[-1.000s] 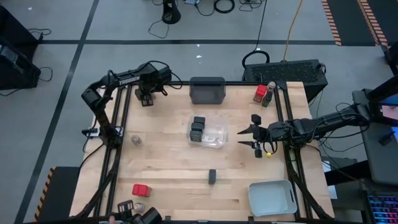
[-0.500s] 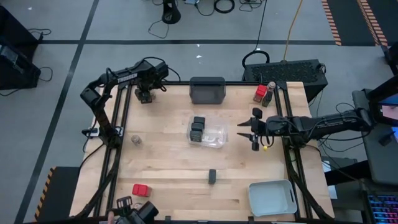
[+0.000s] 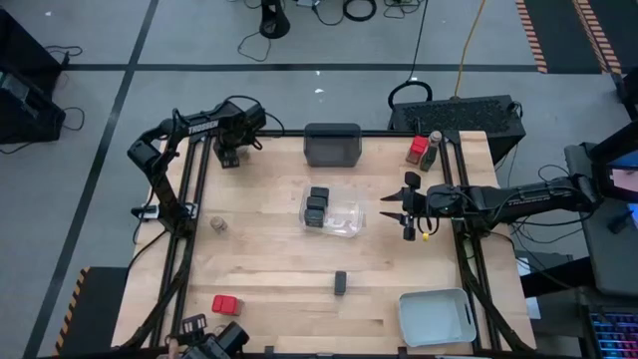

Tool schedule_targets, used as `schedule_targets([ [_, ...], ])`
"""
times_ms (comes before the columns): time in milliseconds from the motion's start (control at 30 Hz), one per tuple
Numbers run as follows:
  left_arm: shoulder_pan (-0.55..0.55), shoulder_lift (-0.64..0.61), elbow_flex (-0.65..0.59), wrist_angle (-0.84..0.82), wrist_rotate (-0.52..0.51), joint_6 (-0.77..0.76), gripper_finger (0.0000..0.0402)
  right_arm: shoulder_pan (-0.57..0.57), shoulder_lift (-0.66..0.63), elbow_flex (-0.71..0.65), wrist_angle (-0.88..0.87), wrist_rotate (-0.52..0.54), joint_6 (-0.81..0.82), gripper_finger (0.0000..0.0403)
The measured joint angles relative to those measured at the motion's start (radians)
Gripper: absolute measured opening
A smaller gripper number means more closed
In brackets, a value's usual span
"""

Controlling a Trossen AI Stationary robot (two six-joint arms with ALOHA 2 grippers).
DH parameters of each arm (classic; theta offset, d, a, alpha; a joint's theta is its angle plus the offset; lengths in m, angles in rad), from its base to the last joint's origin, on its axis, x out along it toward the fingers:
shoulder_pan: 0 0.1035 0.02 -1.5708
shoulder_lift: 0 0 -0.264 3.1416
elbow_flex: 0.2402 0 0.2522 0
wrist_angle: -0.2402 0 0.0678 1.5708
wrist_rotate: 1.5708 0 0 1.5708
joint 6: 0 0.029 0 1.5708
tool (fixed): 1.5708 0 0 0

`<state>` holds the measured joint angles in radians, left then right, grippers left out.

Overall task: Sort spices by type
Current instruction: Put the green seasoning into the transparent bin

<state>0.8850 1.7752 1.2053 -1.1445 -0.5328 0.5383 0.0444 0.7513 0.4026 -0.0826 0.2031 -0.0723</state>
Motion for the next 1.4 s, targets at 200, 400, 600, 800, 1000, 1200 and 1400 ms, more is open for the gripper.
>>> schedule_targets([
  [200,0.002,0.0,-0.001,0.022,0.072,0.025,0.0199,0.0,0.0,0.0,0.001,0.0,0.0,0.0157],
  [400,-0.002,0.003,-0.003,0.008,0.193,0.027,0.0199,0.0,0.0,0.0,0.001,0.0,0.0,0.0157],
  [600,-0.003,0.003,-0.003,-0.006,0.172,0.026,0.0199,0.0,0.0,0.0,0.001,0.001,0.0,0.0157],
  [800,-0.002,0.003,-0.003,-0.038,0.137,0.026,0.0199,0.0,0.0,0.0,0.003,0.001,0.0,0.0157],
  [1000,-0.002,0.002,-0.017,-0.049,0.131,0.026,0.0199,0.0,0.0,0.0,0.004,0.001,0.004,0.0157],
  [1200,-0.001,0.002,-0.061,-0.05,0.112,0.022,0.0198,0.0,0.0,0.0,0.004,0.001,0.005,0.0157],
  [1400,-0.001,0.002,-0.062,-0.05,0.112,0.021,0.0198,0.0,0.0,0.0,0.004,0.001,0.005,0.0157],
])
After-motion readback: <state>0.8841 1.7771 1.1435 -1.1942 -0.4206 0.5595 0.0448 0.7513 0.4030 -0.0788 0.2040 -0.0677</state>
